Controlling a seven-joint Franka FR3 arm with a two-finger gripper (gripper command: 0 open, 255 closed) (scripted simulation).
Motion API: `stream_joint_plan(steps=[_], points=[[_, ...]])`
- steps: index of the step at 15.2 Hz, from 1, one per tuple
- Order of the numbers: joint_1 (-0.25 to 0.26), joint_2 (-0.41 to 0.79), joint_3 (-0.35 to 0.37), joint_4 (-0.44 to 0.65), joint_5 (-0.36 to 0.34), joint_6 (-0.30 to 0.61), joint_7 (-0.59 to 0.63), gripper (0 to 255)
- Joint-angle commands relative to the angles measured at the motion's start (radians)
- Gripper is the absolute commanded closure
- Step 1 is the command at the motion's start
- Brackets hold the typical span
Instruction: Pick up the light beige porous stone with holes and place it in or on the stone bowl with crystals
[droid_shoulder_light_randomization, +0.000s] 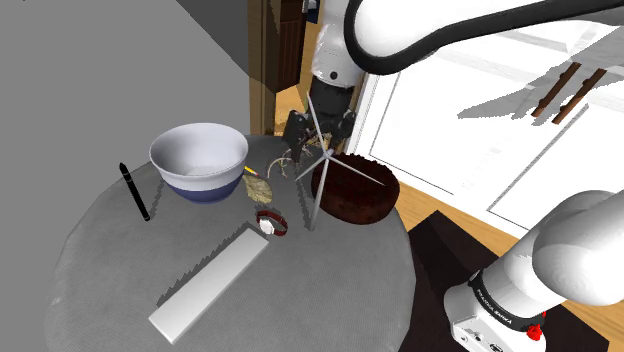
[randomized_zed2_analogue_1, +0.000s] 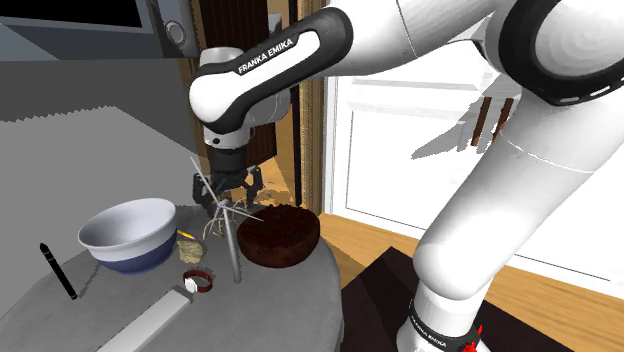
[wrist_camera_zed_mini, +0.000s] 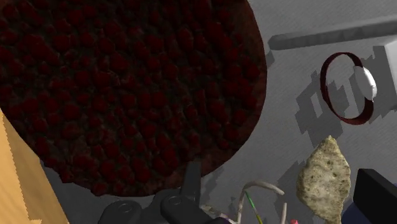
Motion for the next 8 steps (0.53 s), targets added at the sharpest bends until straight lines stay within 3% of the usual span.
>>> stream_joint_plan(steps=[1, 8], points=[[0.001, 0.069, 0.034, 0.024, -0.021, 0.051, 0.062, 0], [0.021, 0.324, 0.094, 0.166, -0.164, 0.158, 0.27, 0]])
